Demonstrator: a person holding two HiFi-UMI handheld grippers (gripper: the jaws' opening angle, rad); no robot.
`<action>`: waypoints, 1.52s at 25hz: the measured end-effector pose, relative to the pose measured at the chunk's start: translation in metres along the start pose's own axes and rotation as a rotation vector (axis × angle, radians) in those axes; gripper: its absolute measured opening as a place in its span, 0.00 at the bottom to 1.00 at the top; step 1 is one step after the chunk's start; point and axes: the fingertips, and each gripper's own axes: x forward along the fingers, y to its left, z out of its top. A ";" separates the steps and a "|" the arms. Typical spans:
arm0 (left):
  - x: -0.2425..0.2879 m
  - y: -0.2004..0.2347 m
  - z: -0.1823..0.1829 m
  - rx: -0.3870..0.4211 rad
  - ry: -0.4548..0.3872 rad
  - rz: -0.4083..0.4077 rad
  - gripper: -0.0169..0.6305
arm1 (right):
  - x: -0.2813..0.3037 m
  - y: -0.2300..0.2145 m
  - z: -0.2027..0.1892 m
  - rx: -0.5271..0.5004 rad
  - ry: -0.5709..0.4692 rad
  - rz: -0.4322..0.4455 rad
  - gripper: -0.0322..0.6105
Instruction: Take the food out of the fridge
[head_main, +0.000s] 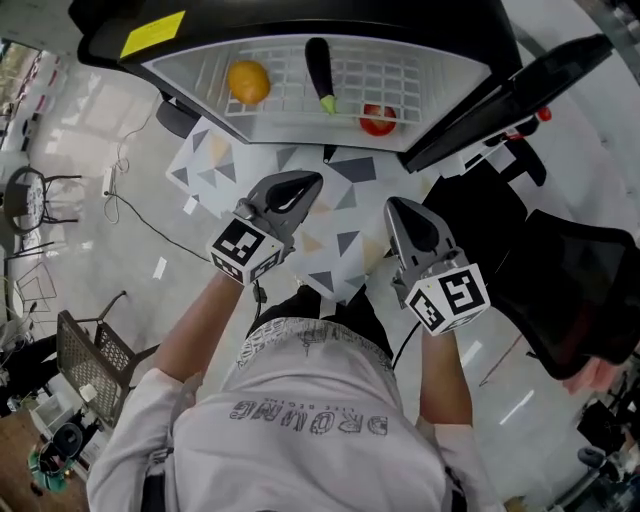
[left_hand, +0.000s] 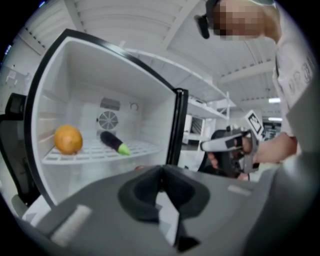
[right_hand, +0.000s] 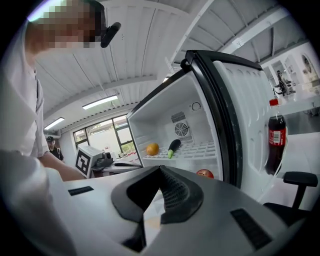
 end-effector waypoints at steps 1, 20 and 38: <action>0.007 0.001 -0.001 0.003 0.005 0.003 0.04 | 0.000 -0.006 0.000 0.001 0.001 0.004 0.05; 0.098 0.027 -0.015 0.111 0.052 0.003 0.20 | 0.001 -0.062 -0.014 0.064 -0.077 -0.032 0.05; 0.164 0.058 -0.046 0.197 0.068 -0.024 0.43 | 0.014 -0.077 -0.047 0.059 -0.101 -0.043 0.05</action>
